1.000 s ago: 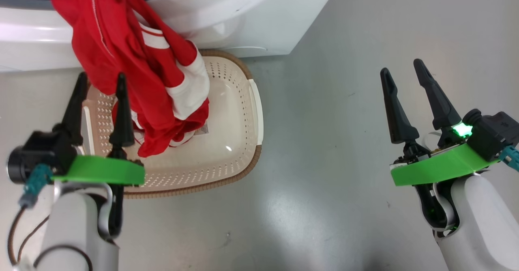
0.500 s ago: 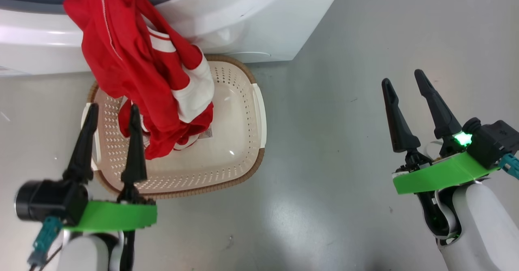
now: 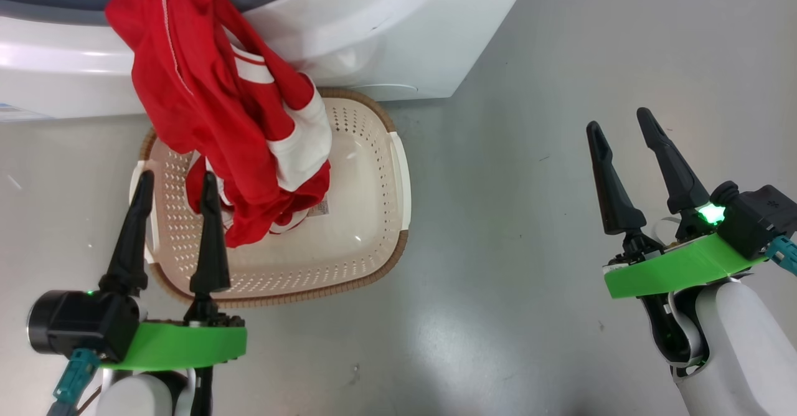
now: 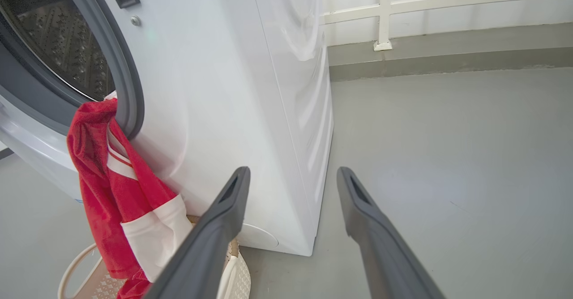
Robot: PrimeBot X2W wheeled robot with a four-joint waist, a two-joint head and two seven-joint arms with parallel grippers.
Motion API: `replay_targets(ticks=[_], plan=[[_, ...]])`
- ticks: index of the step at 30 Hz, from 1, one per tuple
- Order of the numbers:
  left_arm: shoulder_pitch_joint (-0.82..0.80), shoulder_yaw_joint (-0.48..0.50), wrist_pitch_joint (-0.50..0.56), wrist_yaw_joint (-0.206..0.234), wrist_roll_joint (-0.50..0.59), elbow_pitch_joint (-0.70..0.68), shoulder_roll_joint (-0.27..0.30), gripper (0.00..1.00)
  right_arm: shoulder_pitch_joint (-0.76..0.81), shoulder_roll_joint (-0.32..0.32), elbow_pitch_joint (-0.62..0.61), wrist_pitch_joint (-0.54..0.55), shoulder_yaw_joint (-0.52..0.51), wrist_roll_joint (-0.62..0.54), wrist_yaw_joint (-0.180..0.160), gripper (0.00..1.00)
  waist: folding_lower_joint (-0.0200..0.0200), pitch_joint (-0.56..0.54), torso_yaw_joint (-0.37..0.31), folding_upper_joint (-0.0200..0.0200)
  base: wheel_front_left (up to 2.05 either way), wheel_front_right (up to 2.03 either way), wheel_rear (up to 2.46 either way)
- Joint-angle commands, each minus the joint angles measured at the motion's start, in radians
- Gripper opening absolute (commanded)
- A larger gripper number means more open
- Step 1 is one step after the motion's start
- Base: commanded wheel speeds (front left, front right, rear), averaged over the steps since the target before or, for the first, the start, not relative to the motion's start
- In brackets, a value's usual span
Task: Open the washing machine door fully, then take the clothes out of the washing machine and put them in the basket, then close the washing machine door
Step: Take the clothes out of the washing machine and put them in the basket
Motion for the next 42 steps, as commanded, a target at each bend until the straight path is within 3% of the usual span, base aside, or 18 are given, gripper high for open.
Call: replay_targets(ticks=[1,12,21,42], plan=[[0.023,0.026,-0.005,0.005,-0.011,-0.027,0.017,1.0,0.034,-0.004,-0.02,-0.006,0.025,-0.006,0.006,1.0,0.0,-0.002,0.0,0.0,0.0,0.0,0.0],[-0.114,0.023,-0.005,-0.039,0.006,0.047,0.024,1.0,0.04,-0.003,-0.02,-0.006,0.023,-0.007,0.006,1.0,0.0,-0.005,0.007,0.0,0.0,0.0,0.0],[-0.334,0.008,-0.005,-0.051,0.024,0.231,0.047,1.0,0.028,0.007,-0.023,-0.006,0.026,-0.006,0.006,1.0,0.0,0.012,-0.007,0.0,0.0,0.0,0.0],[-0.71,-0.011,-0.005,-0.007,0.063,0.702,0.105,1.0,0.0,0.022,-0.027,-0.006,0.022,-0.002,0.006,1.0,0.0,0.056,-0.041,0.0,0.0,0.0,0.0]])
